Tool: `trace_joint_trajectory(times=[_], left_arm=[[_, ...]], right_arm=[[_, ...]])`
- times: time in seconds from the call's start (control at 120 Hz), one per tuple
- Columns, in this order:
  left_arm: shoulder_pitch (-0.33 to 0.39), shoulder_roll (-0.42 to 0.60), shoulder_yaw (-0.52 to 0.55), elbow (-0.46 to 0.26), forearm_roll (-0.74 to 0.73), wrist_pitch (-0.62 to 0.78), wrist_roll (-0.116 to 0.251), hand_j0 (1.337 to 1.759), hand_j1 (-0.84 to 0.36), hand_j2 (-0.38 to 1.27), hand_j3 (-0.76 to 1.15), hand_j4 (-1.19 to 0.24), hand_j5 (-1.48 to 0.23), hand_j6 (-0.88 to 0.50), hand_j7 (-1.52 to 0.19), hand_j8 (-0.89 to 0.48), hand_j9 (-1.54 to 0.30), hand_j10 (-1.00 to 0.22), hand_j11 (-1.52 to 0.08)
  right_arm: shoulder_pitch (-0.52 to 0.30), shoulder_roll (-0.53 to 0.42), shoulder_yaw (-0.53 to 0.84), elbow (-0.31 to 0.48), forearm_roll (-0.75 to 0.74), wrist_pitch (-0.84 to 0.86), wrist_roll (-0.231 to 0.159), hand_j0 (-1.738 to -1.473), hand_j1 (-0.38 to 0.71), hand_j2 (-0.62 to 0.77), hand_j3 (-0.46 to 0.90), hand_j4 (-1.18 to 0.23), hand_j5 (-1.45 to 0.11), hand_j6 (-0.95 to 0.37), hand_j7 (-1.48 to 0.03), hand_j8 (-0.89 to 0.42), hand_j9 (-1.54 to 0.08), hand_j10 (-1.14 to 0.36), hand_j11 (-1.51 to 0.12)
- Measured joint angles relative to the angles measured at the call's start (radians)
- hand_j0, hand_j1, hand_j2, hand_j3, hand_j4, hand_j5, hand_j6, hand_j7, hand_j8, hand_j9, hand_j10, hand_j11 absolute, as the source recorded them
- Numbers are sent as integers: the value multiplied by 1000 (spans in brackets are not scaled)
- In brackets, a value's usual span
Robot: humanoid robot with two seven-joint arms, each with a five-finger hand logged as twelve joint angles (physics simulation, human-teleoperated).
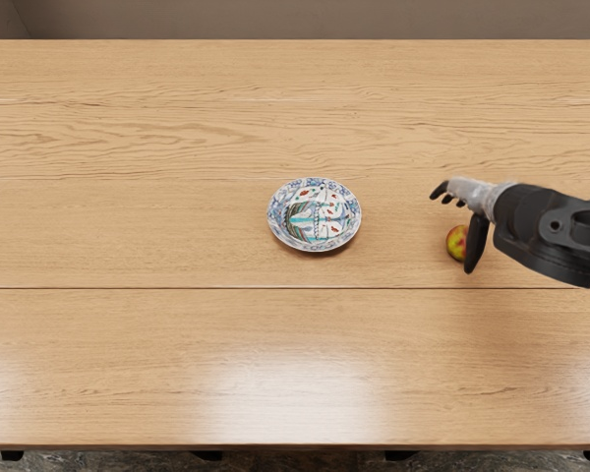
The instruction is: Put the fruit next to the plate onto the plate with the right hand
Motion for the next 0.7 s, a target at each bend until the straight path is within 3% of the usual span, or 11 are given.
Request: trace_joint_trajectory(times=[0.7], left_arm=[[0, 0, 0, 0, 0, 0, 0, 1658, 349, 0, 0, 0, 0, 0, 0, 0, 0, 0, 0]], right_arm=[[-11, 20, -22, -5, -52, -58, 0, -1658, -116, -37, 0, -197, -254, -199, -254, -198, -254, -197, -254]])
